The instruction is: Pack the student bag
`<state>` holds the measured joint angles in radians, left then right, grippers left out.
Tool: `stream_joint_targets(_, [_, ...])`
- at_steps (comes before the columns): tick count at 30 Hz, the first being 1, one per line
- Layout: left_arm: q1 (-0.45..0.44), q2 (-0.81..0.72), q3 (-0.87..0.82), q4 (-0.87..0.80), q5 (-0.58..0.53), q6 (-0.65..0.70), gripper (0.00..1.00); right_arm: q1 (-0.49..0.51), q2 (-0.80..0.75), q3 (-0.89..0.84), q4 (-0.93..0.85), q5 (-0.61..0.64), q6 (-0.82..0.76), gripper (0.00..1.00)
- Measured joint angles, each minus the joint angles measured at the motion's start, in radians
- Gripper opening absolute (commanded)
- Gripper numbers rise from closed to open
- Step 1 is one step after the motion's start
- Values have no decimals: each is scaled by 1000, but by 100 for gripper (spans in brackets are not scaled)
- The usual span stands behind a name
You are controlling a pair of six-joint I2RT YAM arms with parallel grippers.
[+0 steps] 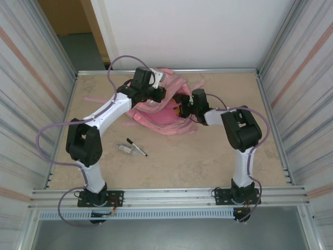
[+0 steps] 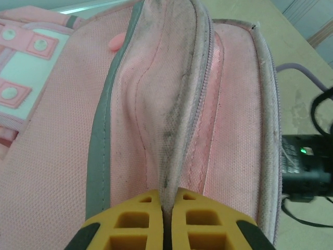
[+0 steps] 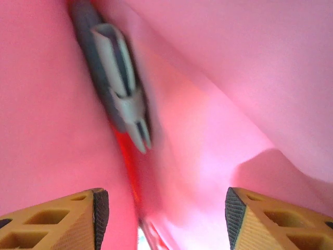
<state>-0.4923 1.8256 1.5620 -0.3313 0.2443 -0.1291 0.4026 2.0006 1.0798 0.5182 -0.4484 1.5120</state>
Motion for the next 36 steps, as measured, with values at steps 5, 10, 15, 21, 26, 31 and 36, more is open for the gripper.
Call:
stream_joint_targets(5, [2,2,-21,27,48,-34,31,-12,-165,-156,-42,-30,-79,62])
stream_joint_targets(10, [6,-10,-118,95,45,-101,32,-14,-388,-222,-302,50,-314,64])
stream_joint_targets(15, [15,-31,-164,72,-19,-140,45,-26,-590,-262,-537,185,-536,64])
stream_joint_targets(21, [125,-106,-231,-1,-83,-251,53,-5,-743,-267,-757,374,-779,63])
stream_joint_targets(26, [280,-103,-314,-17,-71,-333,54,62,-771,-234,-815,433,-906,63])
stream_joint_targets(31, [299,-42,-301,-19,-42,-365,52,126,-713,-182,-818,449,-963,63])
stream_joint_targets(36, [297,61,-238,-7,-2,-368,30,172,-597,-137,-788,419,-985,63])
